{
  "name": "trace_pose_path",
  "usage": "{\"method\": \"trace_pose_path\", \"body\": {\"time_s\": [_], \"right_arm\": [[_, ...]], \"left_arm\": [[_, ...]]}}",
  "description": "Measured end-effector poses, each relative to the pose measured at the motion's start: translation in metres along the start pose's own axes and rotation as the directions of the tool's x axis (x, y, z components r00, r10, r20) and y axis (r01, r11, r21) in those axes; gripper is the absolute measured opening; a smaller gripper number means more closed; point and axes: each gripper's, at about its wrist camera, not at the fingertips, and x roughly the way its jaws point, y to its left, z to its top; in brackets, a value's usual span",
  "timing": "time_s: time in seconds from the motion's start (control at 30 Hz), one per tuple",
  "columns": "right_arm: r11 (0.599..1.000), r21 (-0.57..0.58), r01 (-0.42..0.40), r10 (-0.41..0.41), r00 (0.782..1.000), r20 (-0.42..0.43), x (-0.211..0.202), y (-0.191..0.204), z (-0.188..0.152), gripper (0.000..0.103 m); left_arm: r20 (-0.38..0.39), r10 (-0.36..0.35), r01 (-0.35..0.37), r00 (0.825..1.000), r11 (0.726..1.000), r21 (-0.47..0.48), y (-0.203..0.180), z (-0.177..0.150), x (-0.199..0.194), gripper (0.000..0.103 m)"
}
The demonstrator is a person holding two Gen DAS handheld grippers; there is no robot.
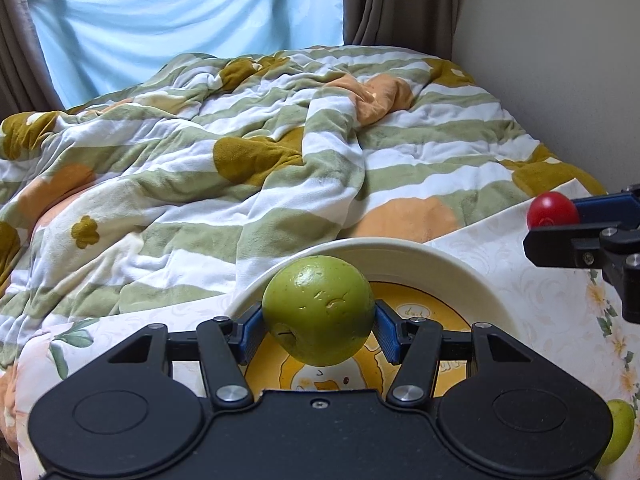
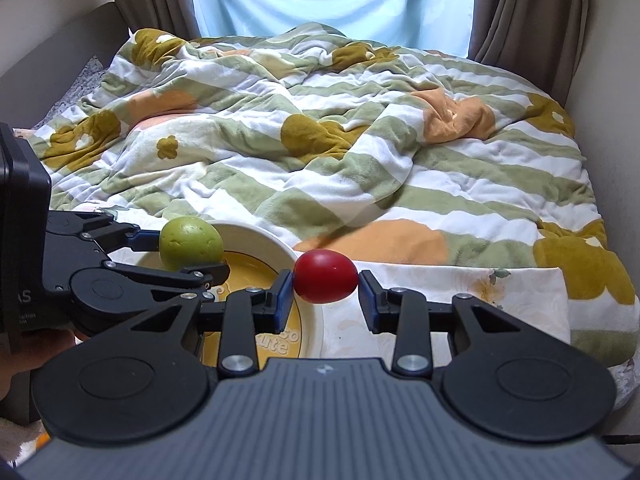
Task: Organize fruits
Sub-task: 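Carry the green apple and red tomato toward the white bowl with both tools, then release the green apple into the bowl while the right tool drops the tomato in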
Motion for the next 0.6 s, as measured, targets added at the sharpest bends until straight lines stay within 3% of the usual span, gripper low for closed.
{"method": "trace_pose_path", "body": {"time_s": [0.03,0.07,0.13,0.33,0.6], "right_arm": [[1.0,-0.001,0.003,-0.003,1.0,-0.002,0.001,0.0,0.001,0.051],[1.0,-0.001,0.004,-0.004,1.0,-0.003,0.001,0.0,0.0,0.051],[1.0,-0.001,0.005,-0.005,1.0,-0.004,0.002,0.0,0.001,0.051],[1.0,-0.008,0.002,-0.002,1.0,0.0,0.0,-0.002,0.001,0.051],[0.997,-0.059,-0.048,0.047,0.999,-0.021,0.012,0.015,-0.001,0.051]], "left_arm": [[-0.001,0.001,-0.001,1.0,1.0,-0.001,0.0,0.0,0.001,0.061],[0.008,0.005,-0.005,1.0,1.0,0.002,-0.001,0.0,0.0,0.071],[0.026,0.013,-0.013,1.0,1.0,0.004,-0.001,0.001,-0.006,0.102],[0.06,0.032,-0.033,0.998,0.999,0.011,0.008,-0.01,-0.039,0.103],[0.097,0.051,-0.044,0.994,0.997,-0.071,0.027,-0.041,-0.087,0.103]]}}
